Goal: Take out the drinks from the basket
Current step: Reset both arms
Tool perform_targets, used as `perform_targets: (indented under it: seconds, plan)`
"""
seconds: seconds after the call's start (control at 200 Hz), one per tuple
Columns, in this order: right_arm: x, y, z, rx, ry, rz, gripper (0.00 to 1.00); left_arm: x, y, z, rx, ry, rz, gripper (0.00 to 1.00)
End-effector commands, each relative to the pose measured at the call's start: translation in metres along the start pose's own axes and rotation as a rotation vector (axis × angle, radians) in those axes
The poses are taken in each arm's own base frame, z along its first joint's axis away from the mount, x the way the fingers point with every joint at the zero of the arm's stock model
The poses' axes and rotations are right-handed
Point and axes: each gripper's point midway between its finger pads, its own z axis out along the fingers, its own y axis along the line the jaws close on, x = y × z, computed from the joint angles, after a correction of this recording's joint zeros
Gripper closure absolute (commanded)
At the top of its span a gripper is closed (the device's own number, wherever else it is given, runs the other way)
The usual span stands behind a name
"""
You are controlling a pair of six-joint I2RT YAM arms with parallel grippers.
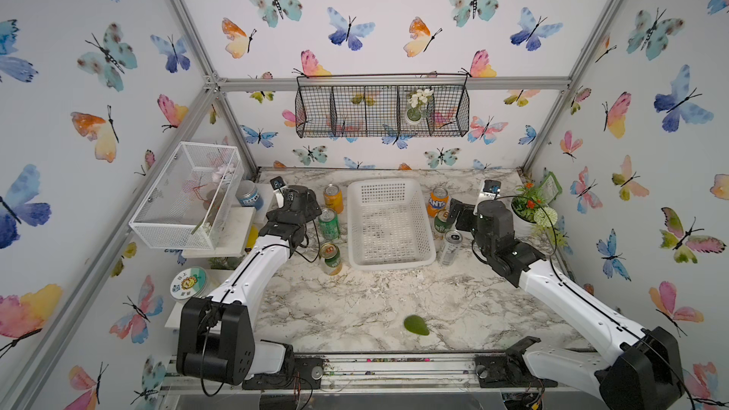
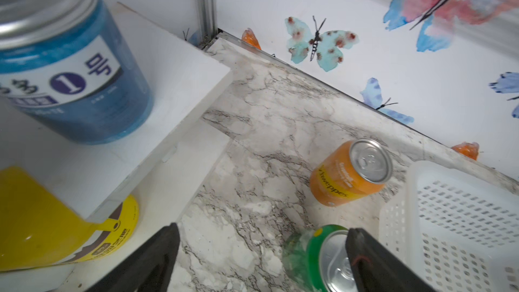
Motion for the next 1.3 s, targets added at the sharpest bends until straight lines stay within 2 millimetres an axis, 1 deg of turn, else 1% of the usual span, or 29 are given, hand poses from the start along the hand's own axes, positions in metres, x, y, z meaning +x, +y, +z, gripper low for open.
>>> perform_targets:
  seconds: [0.0, 0.105, 0.27, 0.486, 0.566, 0.631, 0.756, 0.946, 1.061, 1.181, 1.291]
  plan:
    - [0.000, -0.009, -0.002, 0.032, -0.007, 0.010, 0.01, -0.030, -0.005, -0.007, 0.101, -0.181, -0.027, 0.01]
    - [0.000, -0.008, -0.001, 0.028, -0.007, 0.012, 0.01, -0.029, -0.003, -0.003, 0.097, -0.210, 0.026, 0.01]
    - [0.004, -0.006, 0.001, 0.021, 0.004, 0.012, 0.01, -0.019, 0.000, 0.008, 0.091, -0.217, 0.123, 0.01]
    - [0.003, -0.006, 0.000, 0.018, 0.002, 0.014, 0.01, -0.011, 0.006, 0.008, 0.118, -0.276, 0.181, 0.01]
    - [0.003, -0.006, 0.000, 0.019, 0.001, 0.014, 0.01, -0.003, 0.020, 0.016, 0.050, -0.261, 0.205, 0.01]
    - [0.003, -0.007, 0.000, 0.020, 0.000, 0.015, 0.01, 0.004, 0.026, 0.020, 0.034, -0.237, 0.213, 0.01]
    - [0.002, -0.006, -0.001, 0.019, -0.001, 0.015, 0.01, 0.016, 0.027, 0.016, 0.069, -0.240, 0.247, 0.01]
    - [0.003, -0.006, -0.001, 0.015, -0.001, 0.017, 0.01, 0.034, 0.040, 0.023, 0.014, -0.202, 0.286, 0.01]
    - [0.003, -0.007, -0.001, 0.016, -0.003, 0.017, 0.01, 0.044, 0.036, 0.025, 0.055, -0.191, 0.287, 0.01]
    - [0.005, -0.009, -0.002, 0.024, 0.001, 0.014, 0.01, 0.055, 0.039, 0.024, 0.068, -0.200, 0.287, 0.01]
    - [0.004, -0.010, -0.003, 0.026, -0.005, 0.015, 0.01, 0.063, 0.035, 0.020, 0.104, -0.220, 0.311, 0.01]
